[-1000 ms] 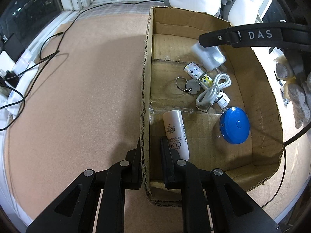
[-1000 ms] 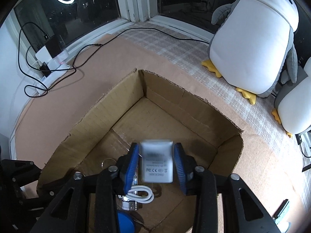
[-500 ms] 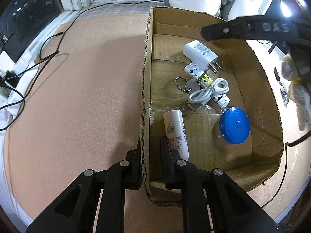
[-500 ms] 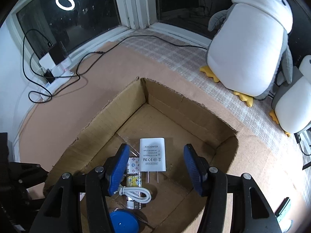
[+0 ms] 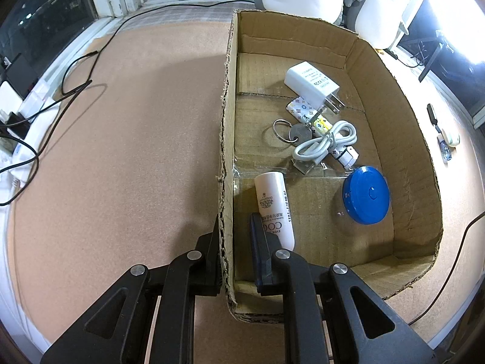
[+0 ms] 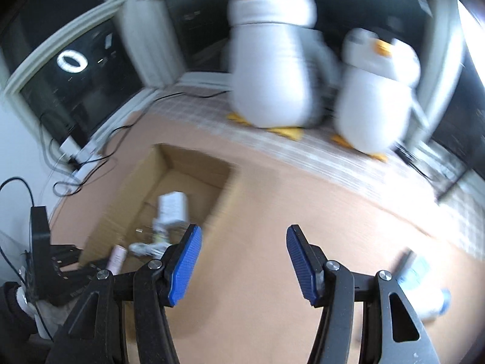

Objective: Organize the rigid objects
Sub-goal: 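Move the right gripper to the blue-capped lotion bottle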

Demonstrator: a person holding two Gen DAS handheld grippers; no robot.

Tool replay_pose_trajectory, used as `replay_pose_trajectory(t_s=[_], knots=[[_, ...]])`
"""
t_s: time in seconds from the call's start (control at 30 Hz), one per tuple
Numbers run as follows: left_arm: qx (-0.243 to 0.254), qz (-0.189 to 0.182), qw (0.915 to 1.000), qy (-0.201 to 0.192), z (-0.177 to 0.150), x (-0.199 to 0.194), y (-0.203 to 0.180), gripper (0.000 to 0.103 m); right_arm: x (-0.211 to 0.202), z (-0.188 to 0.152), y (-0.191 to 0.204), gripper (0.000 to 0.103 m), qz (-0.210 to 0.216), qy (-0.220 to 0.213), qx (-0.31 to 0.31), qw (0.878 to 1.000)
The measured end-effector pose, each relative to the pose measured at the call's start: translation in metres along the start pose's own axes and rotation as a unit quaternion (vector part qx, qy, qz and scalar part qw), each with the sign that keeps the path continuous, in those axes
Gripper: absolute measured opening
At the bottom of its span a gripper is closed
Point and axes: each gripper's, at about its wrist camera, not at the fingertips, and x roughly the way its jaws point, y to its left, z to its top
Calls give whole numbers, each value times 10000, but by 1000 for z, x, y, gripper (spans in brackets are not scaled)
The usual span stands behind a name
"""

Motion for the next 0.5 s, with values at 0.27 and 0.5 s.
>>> replay_pose_trajectory(t_s=[0.27, 0.5], knots=[[2, 7, 10000, 0, -1, -1, 0, 13, -17, -32, -127, 54, -159, 247, 1505, 9882], [4, 4, 10000, 2, 0, 0, 0, 13, -3, -52, -189, 54, -50, 494, 2359, 9705]])
